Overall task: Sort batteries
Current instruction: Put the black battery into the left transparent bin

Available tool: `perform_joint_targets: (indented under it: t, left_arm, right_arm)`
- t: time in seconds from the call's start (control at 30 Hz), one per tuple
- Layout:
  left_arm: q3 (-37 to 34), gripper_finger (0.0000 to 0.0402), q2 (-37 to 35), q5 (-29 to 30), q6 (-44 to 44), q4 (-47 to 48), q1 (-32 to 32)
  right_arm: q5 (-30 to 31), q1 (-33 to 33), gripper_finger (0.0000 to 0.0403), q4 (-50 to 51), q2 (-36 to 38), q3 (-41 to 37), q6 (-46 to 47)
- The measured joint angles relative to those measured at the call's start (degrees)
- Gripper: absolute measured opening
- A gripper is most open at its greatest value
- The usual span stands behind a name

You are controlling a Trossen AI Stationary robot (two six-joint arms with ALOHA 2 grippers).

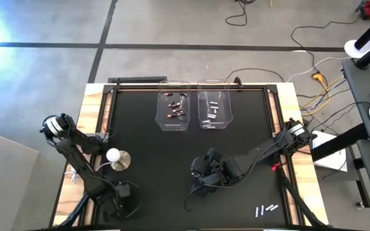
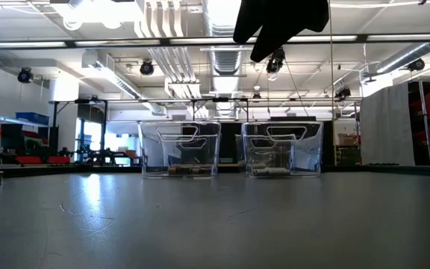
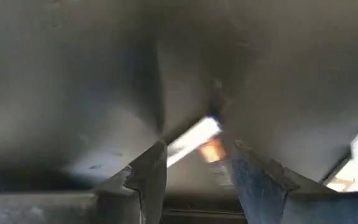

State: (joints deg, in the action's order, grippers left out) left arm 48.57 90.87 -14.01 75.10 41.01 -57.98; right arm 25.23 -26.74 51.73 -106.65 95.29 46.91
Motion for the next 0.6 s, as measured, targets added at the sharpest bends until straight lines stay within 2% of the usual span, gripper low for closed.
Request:
perform_joint_targets:
  t: [0.4,0.5,0.6]
  left_arm:
    - [0.24,0.0156,0.02,2.13,0.88,0.56,-0.11]
    - [2.55,0.0156,0.02,2.41,0.88,0.80,-0.11]
    - [7.50,0.0156,0.21,6.70,1.26,0.66,-0.51]
  right_arm:
    - [0.02,0.25,0.0219,-0.24,0.02,0.00,1.41]
    - [-0.02,0.24,0.0219,-0.24,0.02,0.00,2.69]
    - [-0.20,0.11,0.0219,-0.25,0.02,0.00,3.47]
